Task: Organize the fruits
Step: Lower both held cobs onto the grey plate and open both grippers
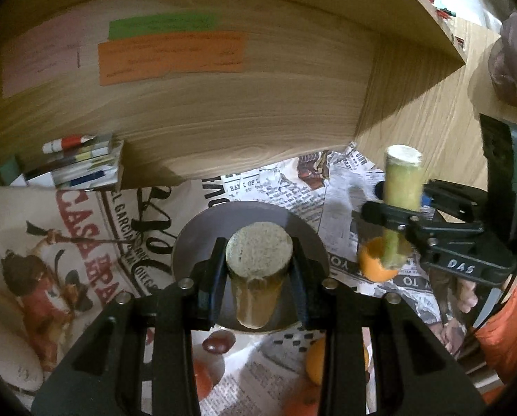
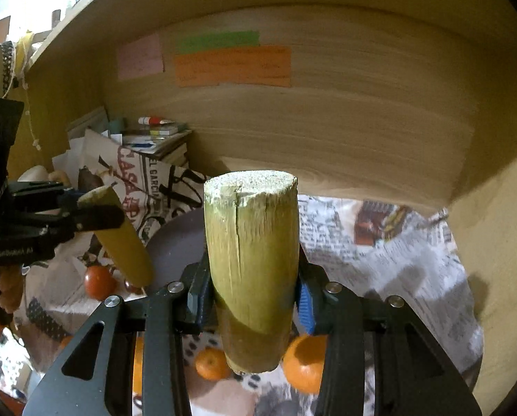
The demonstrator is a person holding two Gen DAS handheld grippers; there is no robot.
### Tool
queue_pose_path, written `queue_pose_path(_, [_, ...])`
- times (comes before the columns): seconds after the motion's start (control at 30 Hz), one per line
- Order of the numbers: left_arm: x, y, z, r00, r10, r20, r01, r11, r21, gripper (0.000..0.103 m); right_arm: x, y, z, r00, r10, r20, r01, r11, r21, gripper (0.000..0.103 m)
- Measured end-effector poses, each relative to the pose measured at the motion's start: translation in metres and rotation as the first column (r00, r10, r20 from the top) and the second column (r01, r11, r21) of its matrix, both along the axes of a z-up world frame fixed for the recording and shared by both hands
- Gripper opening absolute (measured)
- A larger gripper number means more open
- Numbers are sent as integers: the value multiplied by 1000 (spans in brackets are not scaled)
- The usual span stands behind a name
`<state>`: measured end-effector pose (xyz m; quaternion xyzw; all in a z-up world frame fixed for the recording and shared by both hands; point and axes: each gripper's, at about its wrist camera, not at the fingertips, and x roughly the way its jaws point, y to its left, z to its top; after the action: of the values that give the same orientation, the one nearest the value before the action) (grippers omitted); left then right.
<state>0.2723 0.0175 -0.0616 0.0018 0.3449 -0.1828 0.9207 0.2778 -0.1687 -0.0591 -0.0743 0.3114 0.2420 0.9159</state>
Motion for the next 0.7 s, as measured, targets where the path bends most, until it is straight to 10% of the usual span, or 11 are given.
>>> queue_pose_path(0.7, [60,-7,-37,988,-27,-154,17,998,-65,34,68,40,-63,979,24,-200,-39,997,-70,36])
